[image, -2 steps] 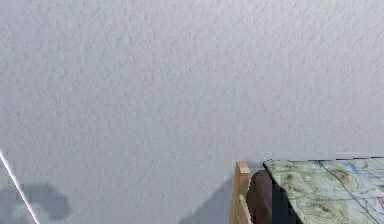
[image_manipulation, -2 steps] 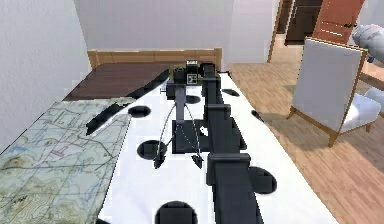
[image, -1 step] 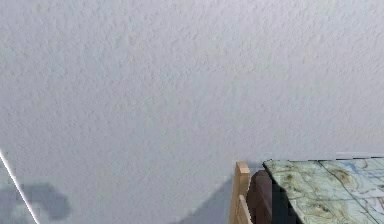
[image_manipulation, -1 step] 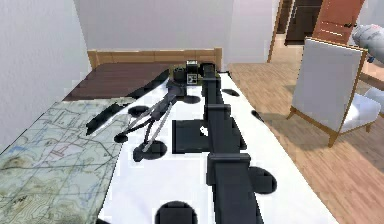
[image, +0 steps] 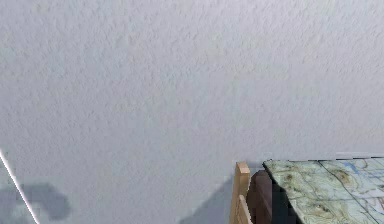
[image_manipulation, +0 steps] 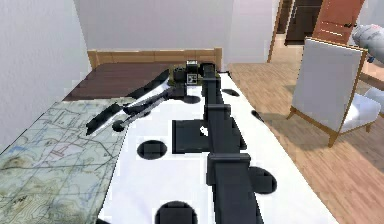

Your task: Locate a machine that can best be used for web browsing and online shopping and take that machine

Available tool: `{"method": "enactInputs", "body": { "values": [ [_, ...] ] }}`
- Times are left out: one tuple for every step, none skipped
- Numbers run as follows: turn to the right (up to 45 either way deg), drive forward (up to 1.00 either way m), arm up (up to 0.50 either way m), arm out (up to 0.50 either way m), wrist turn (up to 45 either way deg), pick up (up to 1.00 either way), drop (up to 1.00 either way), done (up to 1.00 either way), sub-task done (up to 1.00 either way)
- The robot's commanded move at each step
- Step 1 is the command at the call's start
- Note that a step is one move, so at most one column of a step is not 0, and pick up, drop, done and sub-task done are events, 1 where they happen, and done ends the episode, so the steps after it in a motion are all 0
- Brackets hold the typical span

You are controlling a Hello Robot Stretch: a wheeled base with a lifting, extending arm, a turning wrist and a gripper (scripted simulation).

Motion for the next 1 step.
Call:
{"method": "enactInputs", "body": {
  "values": [
    [0.0, 0.00, 0.00, 0.00, 45.0, 0.00, 0.00, 0.00, 0.00]
  ]
}}
